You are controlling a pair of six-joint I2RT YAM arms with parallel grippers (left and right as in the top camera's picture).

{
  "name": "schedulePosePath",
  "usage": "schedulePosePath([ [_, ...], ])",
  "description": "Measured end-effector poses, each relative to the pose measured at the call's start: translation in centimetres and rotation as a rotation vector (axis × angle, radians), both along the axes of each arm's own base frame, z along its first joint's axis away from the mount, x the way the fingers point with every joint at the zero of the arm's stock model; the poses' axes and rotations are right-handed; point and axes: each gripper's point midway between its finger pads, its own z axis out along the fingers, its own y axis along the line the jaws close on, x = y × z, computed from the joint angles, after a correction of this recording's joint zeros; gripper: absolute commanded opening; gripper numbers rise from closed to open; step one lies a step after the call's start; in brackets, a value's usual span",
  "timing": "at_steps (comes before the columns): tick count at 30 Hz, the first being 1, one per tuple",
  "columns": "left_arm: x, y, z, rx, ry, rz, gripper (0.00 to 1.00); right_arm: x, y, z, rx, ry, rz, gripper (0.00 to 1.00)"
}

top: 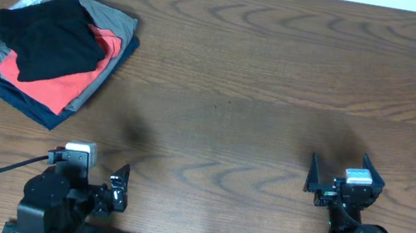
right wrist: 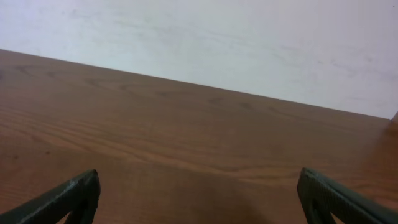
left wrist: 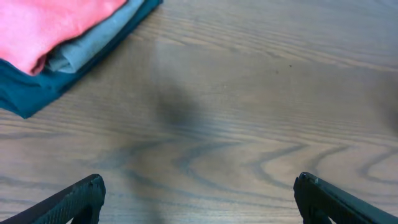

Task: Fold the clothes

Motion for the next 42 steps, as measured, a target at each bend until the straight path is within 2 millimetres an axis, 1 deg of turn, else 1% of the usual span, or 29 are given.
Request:
schedulePosePath([
  [3, 0.2, 0.5, -0.5, 0.000, -0.046, 0.031, 0.98, 0.0, 0.0, 0.0, 0.000, 0.001, 0.000, 0.99],
  [6, 1.5, 1.3, -1.4, -0.001, -0.132, 0.086, 0.98, 0.0, 0.0, 0.0, 0.000, 0.001, 0.000, 0.99],
  [9, 3.4, 2.0, -2.1, -0.001, -0.223, 0.126, 0.98, 0.0, 0.0, 0.0, 0.000, 0.001, 0.001, 0.99],
  [13, 6.3, 2.6, -2.9, -0.001, -0.336, 0.155, 0.98, 0.0, 0.0, 0.0, 0.000, 0.001, 0.002, 0.99],
  [15, 7.6, 2.5, -2.6, -0.006, -0.418, 0.155, 0.98, 0.0, 0.1, 0.0, 0.000, 0.001, 0.003, 0.99],
  [18, 9.0, 2.5, -2.3, -0.015, -0.532, 0.154, 0.98, 0.0, 0.1, 0.0, 0.000, 0.001, 0.003, 0.99],
  [19, 9.2, 2.6, -2.8, -0.014, -0.538, 0.155, 0.98, 0.0, 0.1, 0.0, 0.000, 0.002, 0.003, 0.99],
  [42, 9.3, 2.8, -2.7, -0.008, -0.550, 0.165, 0.98, 0.0, 0.1, 0.0, -0.002, 0.001, 0.004, 0.99],
])
